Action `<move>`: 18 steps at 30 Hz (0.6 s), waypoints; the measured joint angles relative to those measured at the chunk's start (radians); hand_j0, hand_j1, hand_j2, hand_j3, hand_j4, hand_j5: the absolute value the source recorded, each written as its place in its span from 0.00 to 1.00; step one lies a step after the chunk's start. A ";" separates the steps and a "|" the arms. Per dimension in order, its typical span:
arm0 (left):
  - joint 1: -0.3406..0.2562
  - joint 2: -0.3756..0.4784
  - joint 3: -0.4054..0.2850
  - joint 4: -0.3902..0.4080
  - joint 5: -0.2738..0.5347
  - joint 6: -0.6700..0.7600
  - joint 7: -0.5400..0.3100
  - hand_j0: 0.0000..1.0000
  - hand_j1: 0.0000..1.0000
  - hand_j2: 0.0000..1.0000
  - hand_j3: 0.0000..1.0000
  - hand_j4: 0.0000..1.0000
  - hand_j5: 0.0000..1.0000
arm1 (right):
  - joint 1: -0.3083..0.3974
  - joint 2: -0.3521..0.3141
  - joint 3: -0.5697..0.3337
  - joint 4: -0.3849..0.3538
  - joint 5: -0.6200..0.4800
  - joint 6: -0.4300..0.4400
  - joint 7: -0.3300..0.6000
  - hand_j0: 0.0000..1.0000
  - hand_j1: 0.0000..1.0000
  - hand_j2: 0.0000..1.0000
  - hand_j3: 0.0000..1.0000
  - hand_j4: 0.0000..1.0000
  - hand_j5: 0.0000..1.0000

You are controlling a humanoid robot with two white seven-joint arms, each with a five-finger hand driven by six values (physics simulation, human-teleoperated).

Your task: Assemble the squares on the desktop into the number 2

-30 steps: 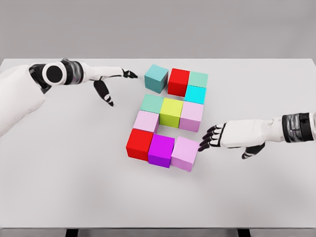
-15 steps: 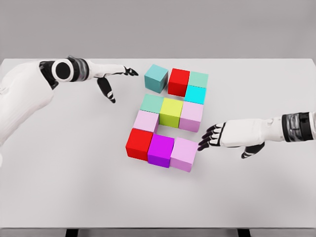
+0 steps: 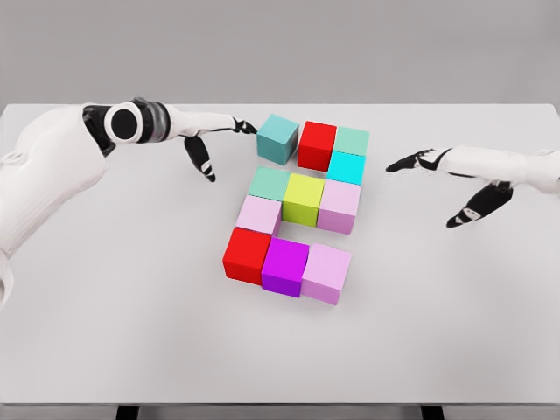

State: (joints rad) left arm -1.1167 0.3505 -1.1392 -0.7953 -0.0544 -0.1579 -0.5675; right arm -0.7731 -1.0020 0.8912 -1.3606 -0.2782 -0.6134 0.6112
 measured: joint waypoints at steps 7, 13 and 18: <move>0.002 -0.010 0.000 -0.021 -0.002 0.000 -0.002 1.00 1.00 1.00 1.00 1.00 1.00 | 0.009 0.015 -0.008 0.059 -0.113 0.000 0.000 1.00 1.00 1.00 1.00 1.00 1.00; 0.000 -0.011 0.000 -0.022 -0.002 0.001 -0.001 1.00 1.00 1.00 1.00 1.00 1.00 | 0.009 0.026 -0.021 0.078 -0.097 0.000 0.000 1.00 1.00 1.00 1.00 1.00 1.00; 0.005 0.024 0.023 -0.019 0.003 -0.003 0.007 1.00 1.00 1.00 1.00 1.00 1.00 | 0.009 0.032 -0.029 0.103 -0.034 0.000 0.000 1.00 1.00 1.00 1.00 1.00 1.00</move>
State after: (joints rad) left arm -1.1121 0.3741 -1.1163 -0.8146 -0.0511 -0.1612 -0.5606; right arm -0.7639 -0.9701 0.8618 -1.2575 -0.3127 -0.6135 0.6112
